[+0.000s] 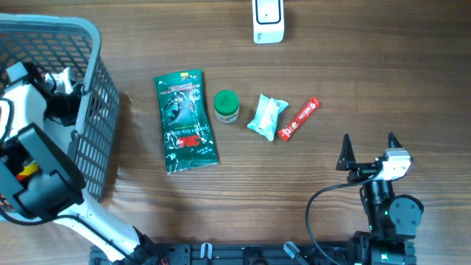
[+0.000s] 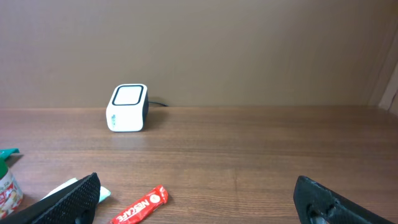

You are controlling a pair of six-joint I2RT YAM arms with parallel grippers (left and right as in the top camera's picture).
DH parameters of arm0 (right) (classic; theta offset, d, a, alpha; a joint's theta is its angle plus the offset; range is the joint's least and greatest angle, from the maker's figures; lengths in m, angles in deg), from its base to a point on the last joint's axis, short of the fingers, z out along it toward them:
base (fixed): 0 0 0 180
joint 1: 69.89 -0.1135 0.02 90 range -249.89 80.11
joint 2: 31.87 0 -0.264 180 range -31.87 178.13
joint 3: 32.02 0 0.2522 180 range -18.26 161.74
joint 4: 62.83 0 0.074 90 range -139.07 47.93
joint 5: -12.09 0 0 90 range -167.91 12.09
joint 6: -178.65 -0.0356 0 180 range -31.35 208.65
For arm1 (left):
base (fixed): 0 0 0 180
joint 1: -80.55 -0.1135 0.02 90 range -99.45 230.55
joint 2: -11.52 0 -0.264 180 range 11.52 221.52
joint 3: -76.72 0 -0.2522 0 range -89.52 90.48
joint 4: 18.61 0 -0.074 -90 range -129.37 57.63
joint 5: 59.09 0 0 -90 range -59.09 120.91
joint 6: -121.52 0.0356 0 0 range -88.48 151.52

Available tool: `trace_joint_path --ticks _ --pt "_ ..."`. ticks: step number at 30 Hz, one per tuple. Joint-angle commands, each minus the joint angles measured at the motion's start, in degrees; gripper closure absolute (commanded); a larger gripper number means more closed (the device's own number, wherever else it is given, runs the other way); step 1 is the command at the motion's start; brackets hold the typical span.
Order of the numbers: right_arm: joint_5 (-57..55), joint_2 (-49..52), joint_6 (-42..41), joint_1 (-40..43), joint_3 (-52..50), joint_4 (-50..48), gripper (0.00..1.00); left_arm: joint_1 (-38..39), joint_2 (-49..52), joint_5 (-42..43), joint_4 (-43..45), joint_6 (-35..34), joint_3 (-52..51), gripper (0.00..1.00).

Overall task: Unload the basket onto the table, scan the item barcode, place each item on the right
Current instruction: 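Grasp the red-white tissue pack in the basket with the left gripper, then place the tissue pack on the table right of the Nescafe stick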

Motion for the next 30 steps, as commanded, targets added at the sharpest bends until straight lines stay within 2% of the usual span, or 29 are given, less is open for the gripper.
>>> trace_joint_path --ticks 1,4,6,7,10,13,15,20,23,26,30 --pt "0.24 -0.37 0.70 0.13 -0.07 -0.20 0.00 -0.26 -1.33 -4.70 -0.37 -4.13 1.84 0.96" --pt "0.24 -0.37 0.70 0.13 -0.07 -0.20 0.00 -0.26 -8.02 -5.35 -0.48 -7.32 3.78 0.96" --pt "0.24 -0.37 0.70 0.13 -0.07 -0.20 0.00 -0.26 -15.61 -5.99 -0.17 -10.62 4.09 0.96" --pt "0.24 -0.37 0.70 0.13 -0.07 -0.20 0.00 -0.20 -23.56 -6.01 -0.20 -12.85 4.09 0.96" --pt "0.24 -0.37 0.70 0.13 -0.07 -0.20 0.00 0.55 -32.20 -5.99 -0.33 -15.74 4.09 0.96" --pt "0.26 -0.37 0.70 0.13 -0.07 -0.20 0.00 5.62 -40.39 -6.01 -0.57 -16.52 4.09 0.96" --pt "0.24 -0.37 0.70 0.13 -0.07 -0.20 0.00 13.03 -42.51 -6.19 -1.20 -18.82 4.07 0.96" --pt "0.24 -0.37 0.70 0.13 -0.07 -0.20 0.00 34.05 -38.10 -9.07 -1.64 -20.41 4.04 0.96" --pt "0.26 -0.37 0.70 0.13 -0.07 -0.20 0.00 47.87 -27.61 -10.88 -1.20 -20.39 4.04 0.96" --pt "0.24 -0.37 0.72 0.13 -0.07 -0.20 0.00 55.76 -17.90 -10.67 1.29 -20.37 4.04 0.96" --pt "0.26 -0.37 0.68 0.13 -0.07 -0.20 0.01 67.34 -5.79 -10.67 11.47 -12.70 4.04 0.96"
